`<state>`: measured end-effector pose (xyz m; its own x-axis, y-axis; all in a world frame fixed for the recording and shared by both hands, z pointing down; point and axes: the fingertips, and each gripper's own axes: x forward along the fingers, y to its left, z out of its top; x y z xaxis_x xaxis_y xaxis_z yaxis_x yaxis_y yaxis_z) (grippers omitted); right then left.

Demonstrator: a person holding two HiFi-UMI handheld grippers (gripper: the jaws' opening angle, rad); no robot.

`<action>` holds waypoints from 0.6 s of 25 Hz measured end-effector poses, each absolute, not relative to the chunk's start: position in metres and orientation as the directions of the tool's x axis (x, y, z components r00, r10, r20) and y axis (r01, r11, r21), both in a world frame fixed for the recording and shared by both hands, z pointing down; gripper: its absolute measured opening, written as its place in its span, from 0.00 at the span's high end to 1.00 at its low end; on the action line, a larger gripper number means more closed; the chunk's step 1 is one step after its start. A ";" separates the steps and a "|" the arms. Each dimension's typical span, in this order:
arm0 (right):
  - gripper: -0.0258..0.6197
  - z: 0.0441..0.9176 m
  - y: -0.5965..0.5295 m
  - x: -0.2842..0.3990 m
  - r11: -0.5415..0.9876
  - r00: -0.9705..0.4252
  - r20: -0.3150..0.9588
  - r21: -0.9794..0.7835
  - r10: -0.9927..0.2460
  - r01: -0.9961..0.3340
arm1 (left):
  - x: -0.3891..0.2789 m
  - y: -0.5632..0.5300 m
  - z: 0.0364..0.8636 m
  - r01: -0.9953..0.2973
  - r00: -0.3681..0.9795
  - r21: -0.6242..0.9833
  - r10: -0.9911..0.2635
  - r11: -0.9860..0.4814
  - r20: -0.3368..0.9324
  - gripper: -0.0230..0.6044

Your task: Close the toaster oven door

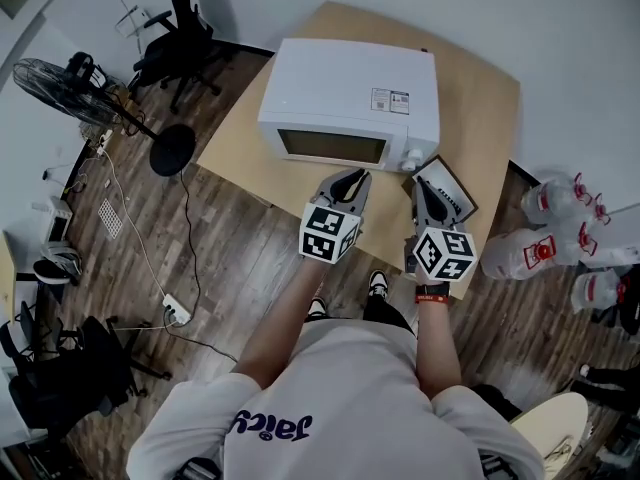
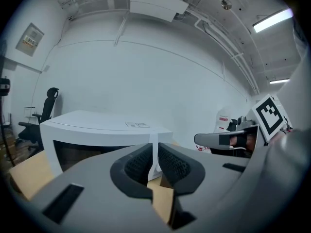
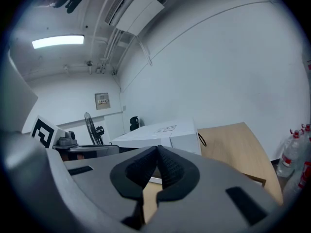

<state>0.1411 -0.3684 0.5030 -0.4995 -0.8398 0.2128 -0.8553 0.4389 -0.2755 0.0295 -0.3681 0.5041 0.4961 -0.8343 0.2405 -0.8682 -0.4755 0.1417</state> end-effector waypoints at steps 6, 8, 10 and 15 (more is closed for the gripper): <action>0.94 0.489 -0.337 0.123 0.448 -0.498 0.186 -0.252 -0.847 -0.857 | 0.001 -0.327 0.488 -0.878 0.479 0.135 -0.851 -0.460 0.214 0.89; 0.94 0.485 -0.328 0.115 0.452 -0.498 0.179 -0.244 -0.849 -0.858 | -0.009 -0.314 0.485 -0.881 0.473 0.130 -0.857 -0.455 0.205 0.90; 0.94 0.483 -0.319 0.108 0.453 -0.497 0.176 -0.239 -0.850 -0.859 | -0.020 -0.303 0.483 -0.886 0.462 0.128 -0.864 -0.445 0.199 0.90; 0.94 0.480 -0.300 0.091 0.459 -0.497 0.170 -0.220 -0.851 -0.861 | -0.048 -0.282 0.484 -0.905 0.424 0.126 -0.884 -0.406 0.195 0.92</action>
